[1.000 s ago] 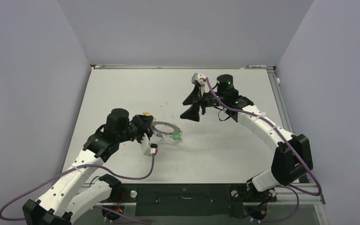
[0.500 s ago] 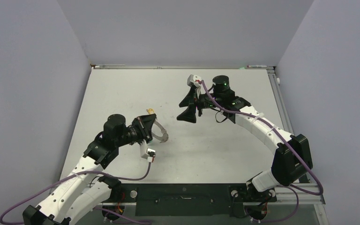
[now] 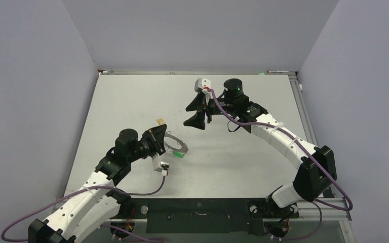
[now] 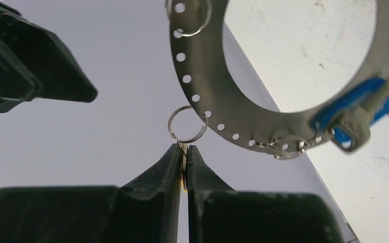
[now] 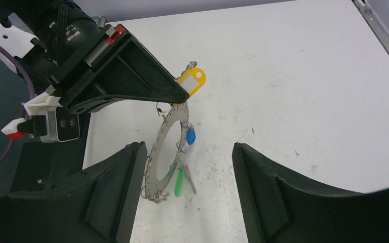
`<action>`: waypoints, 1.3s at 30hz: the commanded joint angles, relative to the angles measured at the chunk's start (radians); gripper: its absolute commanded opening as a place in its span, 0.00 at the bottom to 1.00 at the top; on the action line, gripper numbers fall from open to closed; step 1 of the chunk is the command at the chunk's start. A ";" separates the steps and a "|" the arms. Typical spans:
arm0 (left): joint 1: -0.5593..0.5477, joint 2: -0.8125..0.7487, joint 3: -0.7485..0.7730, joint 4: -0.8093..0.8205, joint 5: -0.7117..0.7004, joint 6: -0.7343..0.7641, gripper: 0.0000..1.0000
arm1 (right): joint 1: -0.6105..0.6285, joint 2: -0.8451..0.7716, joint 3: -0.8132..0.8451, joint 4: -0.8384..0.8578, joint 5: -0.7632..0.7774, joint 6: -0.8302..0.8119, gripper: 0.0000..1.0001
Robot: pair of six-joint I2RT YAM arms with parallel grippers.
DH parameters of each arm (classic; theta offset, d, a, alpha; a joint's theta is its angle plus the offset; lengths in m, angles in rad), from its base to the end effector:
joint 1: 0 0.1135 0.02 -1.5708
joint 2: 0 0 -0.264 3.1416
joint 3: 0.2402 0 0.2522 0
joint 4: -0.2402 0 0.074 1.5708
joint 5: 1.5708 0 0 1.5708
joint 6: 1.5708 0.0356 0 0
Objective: Remove the keys from the keyring
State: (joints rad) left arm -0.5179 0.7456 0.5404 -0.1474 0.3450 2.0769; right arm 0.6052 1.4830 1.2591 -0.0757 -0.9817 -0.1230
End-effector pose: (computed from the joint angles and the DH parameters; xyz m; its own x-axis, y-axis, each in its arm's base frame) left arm 0.1495 -0.0991 0.2643 0.7941 0.4948 0.3528 -0.0971 -0.4697 0.8774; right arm 0.2616 0.2170 0.3529 -0.1220 -0.1672 -0.9783 -0.9919 -0.0157 0.1263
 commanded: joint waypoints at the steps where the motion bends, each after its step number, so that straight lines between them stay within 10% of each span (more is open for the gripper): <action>1: -0.004 -0.034 -0.007 0.075 -0.074 0.433 0.00 | 0.014 0.007 0.029 0.047 0.030 -0.037 0.64; 39: -0.030 -0.081 0.049 0.002 -0.004 0.240 0.00 | 0.246 0.161 0.129 -0.093 0.207 -0.212 0.37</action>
State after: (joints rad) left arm -0.5407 0.6769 0.5247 -0.1761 0.3351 2.0808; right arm 0.8455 1.6344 1.3670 -0.2226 -0.7944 -0.3401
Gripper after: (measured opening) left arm 0.031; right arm 0.392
